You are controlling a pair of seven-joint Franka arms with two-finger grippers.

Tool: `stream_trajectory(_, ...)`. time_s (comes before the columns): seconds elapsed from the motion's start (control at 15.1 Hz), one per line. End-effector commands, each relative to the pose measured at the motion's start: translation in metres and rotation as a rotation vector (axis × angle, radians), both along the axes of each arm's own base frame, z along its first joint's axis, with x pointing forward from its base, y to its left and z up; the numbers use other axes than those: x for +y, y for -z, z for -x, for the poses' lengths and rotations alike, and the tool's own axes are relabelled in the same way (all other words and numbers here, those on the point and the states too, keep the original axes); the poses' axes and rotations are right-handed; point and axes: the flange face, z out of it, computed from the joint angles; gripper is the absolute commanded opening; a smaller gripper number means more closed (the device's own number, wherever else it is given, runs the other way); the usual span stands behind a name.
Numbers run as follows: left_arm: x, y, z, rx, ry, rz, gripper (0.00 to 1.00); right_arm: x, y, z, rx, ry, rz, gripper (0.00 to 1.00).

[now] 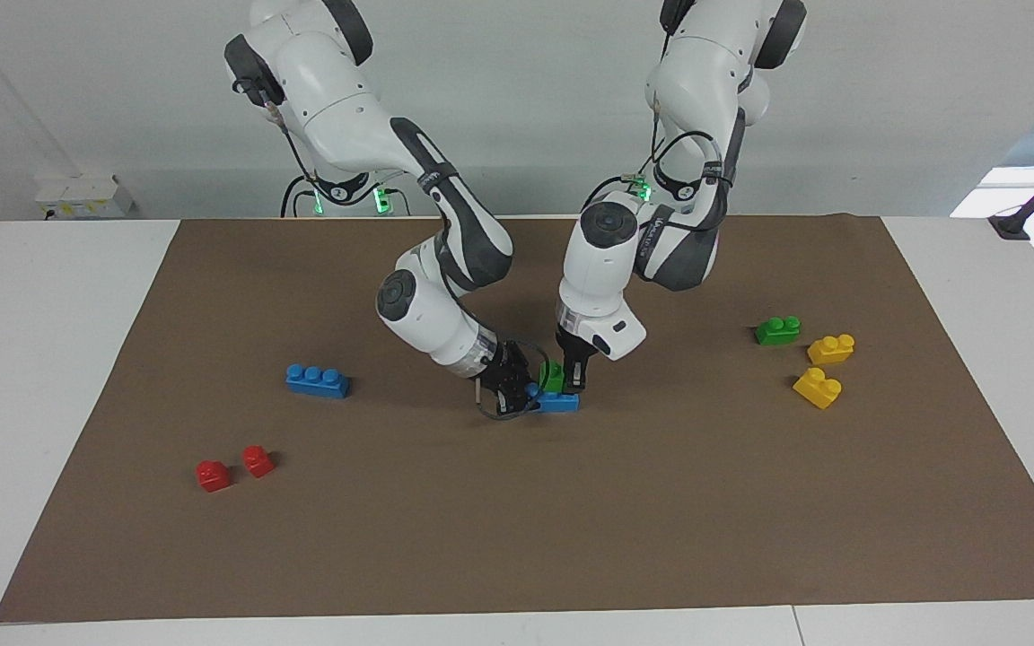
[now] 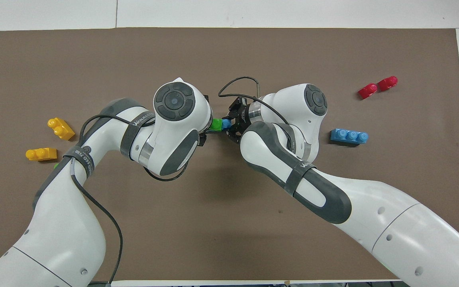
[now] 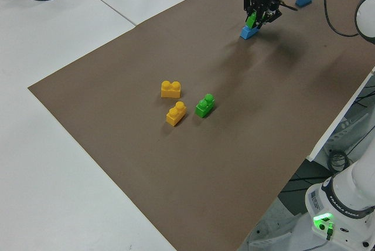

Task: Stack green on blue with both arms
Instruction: 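Press the green brick down onto the blue brick with both grippers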

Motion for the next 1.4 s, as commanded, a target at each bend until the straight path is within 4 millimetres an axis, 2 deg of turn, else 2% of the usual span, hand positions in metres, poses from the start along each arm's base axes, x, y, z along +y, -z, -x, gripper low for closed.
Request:
stream_trajectory(0.0, 0.006, 0.021, -0.002, -0.029, 0.003, -0.021, 0.00, -0.002, 0.011, 0.006, -0.007, -0.008, -0.010, 0.00)
stream_trajectory(0.07, 0.006, 0.028, -0.002, -0.024, 0.004, -0.023, 0.00, -0.002, 0.011, 0.006, -0.007, -0.008, -0.010, 0.00)
stream_trajectory(0.53, 0.005, 0.044, 0.007, -0.043, 0.037, -0.031, 0.00, -0.002, 0.009, 0.006, -0.015, -0.006, -0.010, 0.00)
stream_trajectory(0.8, 0.002, 0.042, 0.009, -0.047, 0.069, -0.057, 0.00, 0.001, 0.011, 0.007, -0.017, -0.006, -0.010, 0.00)
stream_trajectory(0.86, 0.001, 0.042, 0.010, -0.045, 0.075, -0.065, 0.04, 0.001, 0.010, 0.007, -0.017, -0.005, -0.011, 0.00)
stream_trajectory(0.93, 0.002, 0.041, 0.010, -0.041, 0.078, -0.070, 0.99, 0.001, 0.010, 0.007, -0.017, -0.005, -0.011, 0.00)
stream_trajectory(1.2, 0.007, 0.033, 0.009, -0.030, 0.102, -0.089, 1.00, 0.001, 0.010, 0.007, -0.017, -0.005, -0.011, 0.00)
stream_trajectory(1.33, 0.013, 0.017, 0.010, -0.033, 0.116, -0.097, 1.00, 0.001, 0.010, 0.007, -0.019, -0.004, -0.011, 0.00)
